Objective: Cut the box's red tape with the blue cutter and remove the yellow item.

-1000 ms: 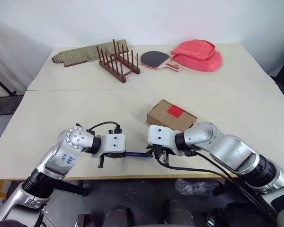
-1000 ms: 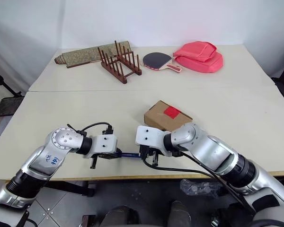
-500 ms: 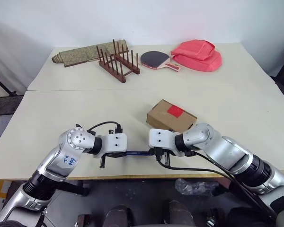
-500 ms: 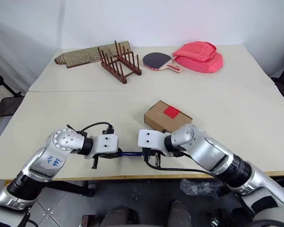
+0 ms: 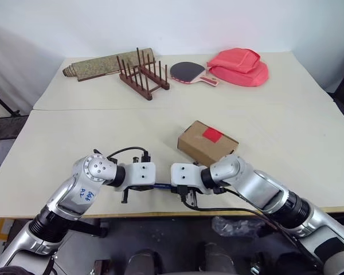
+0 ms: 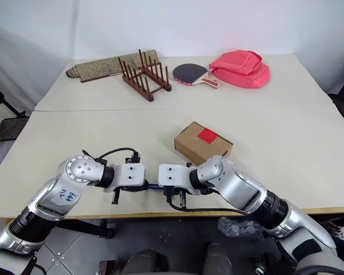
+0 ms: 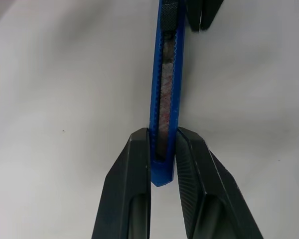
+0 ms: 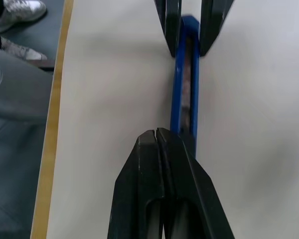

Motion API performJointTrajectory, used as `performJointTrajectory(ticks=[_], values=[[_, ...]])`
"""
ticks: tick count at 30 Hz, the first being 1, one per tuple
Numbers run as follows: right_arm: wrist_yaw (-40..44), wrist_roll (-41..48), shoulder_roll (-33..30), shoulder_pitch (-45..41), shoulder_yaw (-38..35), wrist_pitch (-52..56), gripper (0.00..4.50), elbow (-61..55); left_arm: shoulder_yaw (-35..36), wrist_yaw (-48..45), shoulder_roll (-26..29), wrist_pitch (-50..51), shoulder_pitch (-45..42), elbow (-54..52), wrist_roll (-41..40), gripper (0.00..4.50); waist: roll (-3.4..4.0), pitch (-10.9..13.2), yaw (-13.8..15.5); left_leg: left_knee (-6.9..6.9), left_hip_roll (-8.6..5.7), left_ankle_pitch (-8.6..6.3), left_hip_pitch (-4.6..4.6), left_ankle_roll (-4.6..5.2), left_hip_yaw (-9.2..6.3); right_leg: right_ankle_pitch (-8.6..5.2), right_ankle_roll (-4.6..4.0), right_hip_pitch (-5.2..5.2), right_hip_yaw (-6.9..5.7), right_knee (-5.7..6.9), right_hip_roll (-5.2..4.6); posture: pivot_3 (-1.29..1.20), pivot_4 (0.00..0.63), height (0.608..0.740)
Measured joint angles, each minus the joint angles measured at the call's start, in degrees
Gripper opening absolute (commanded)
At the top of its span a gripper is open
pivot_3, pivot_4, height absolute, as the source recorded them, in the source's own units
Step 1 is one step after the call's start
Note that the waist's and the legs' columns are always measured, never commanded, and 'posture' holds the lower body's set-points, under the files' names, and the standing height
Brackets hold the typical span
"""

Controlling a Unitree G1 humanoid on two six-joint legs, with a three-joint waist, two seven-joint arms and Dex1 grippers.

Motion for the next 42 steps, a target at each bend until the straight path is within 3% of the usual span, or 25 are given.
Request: performJointTrajectory(ticks=[5, 12, 28, 42], values=[[0.6, -0.2, 1.0, -0.2, -0.8, -0.1, 0.05, 0.8, -0.2, 0.0, 0.0, -0.1, -0.2, 0.0, 0.2, 0.59, 0.0, 0.0, 0.0, 0.0, 0.0, 0.0, 0.0, 0.0, 0.0, 0.0, 0.0, 0.0, 0.01, -0.01, -0.01, 0.0, 0.15, 0.74], [1.6, 2.5, -2.0, -1.6, -8.1, 3.7, 0.05, -4.7, -0.6, -0.3, 0.0, -0.2, -0.4, -0.2, 0.9, 0.59, -0.01, 0.0, 0.0, 0.0, 0.02, -0.03, 0.0, 0.02, -0.04, 0.0, -0.01, 0.01, -0.01, -0.03, -0.01, 0.0, 0.15, 0.74], [3.2, 0.1, -6.2, 3.6, -6.2, -0.2, 0.05, -3.7, -1.4, -0.2, -0.1, 1.2, -0.3, -2.2, 3.3, 0.59, 0.0, 0.0, 0.0, 0.0, 0.02, -0.22, 0.0, 0.32, -0.03, -0.01, -0.02, 0.0, -0.01, -0.04, -0.01, 0.0, 0.15, 0.74], [3.7, -3.3, -1.0, 3.0, -5.3, -5.1, 0.05, 1.9, -1.7, -1.0, -0.5, 2.6, -0.9, -2.2, 3.9, 0.59, 0.02, 0.0, 0.0, 0.0, 0.02, -0.22, 0.04, 0.33, -0.03, -0.01, -0.02, 0.03, 0.0, -0.03, -0.01, 0.0, 0.15, 0.74]])
